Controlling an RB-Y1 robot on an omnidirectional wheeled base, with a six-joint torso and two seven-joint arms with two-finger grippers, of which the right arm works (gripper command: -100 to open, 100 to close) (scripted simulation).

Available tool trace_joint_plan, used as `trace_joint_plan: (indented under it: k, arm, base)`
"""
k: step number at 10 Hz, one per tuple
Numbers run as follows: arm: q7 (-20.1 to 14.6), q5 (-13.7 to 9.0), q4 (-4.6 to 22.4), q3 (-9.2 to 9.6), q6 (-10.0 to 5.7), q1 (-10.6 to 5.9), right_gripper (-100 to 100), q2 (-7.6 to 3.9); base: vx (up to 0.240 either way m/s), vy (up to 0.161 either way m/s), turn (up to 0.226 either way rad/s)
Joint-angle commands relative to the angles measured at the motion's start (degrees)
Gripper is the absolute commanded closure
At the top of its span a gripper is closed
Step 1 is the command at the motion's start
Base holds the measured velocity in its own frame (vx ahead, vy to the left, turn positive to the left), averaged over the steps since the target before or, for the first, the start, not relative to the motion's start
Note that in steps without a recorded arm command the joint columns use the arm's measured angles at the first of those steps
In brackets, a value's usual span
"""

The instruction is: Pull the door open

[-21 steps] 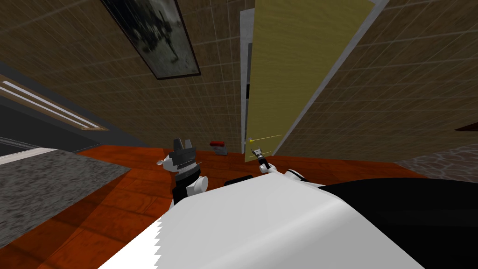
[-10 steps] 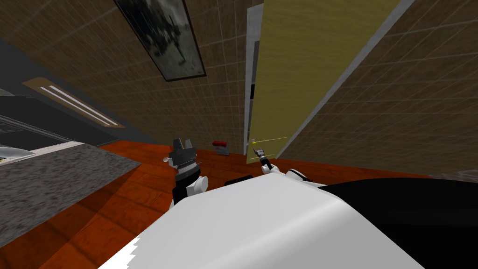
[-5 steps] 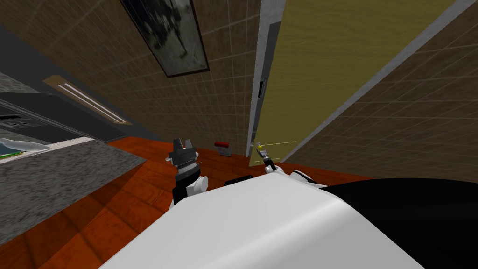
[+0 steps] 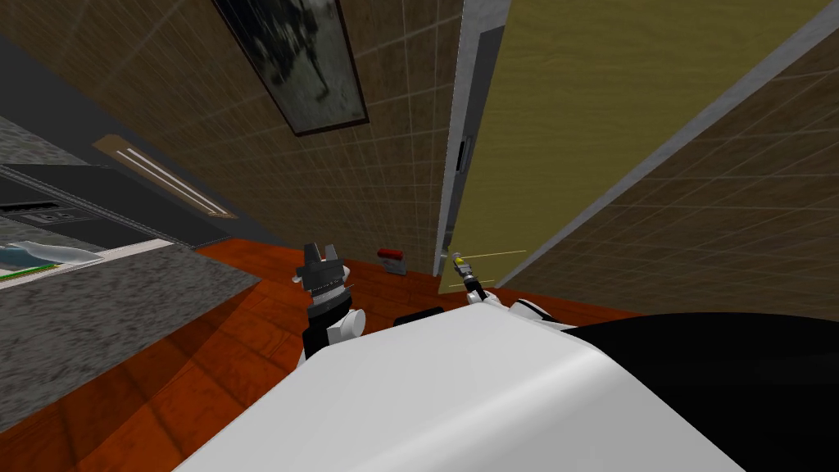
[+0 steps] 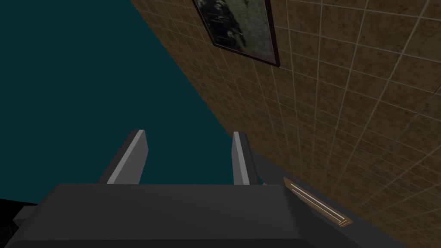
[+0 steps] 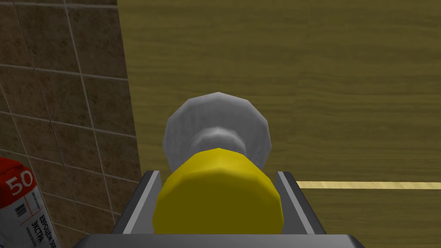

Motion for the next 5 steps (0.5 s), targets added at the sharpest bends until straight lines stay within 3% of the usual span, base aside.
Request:
trace_joint_plan:
  k: [1,3,5]
  arm:
    - [-0.03,0.02,0.00,0.07,-0.01,0.09,100,0.13]
    - [-0.03,0.02,0.00,0.07,-0.01,0.09,100,0.13]
    - [-2.43,1.06,-0.25,2.14,-1.57,1.02,100,-1.47]
  base:
    - [-0.012,-0.001,0.003]
    - [-0.003,0.000,-0.001]
    - [-0.176,-0.047,0.112]
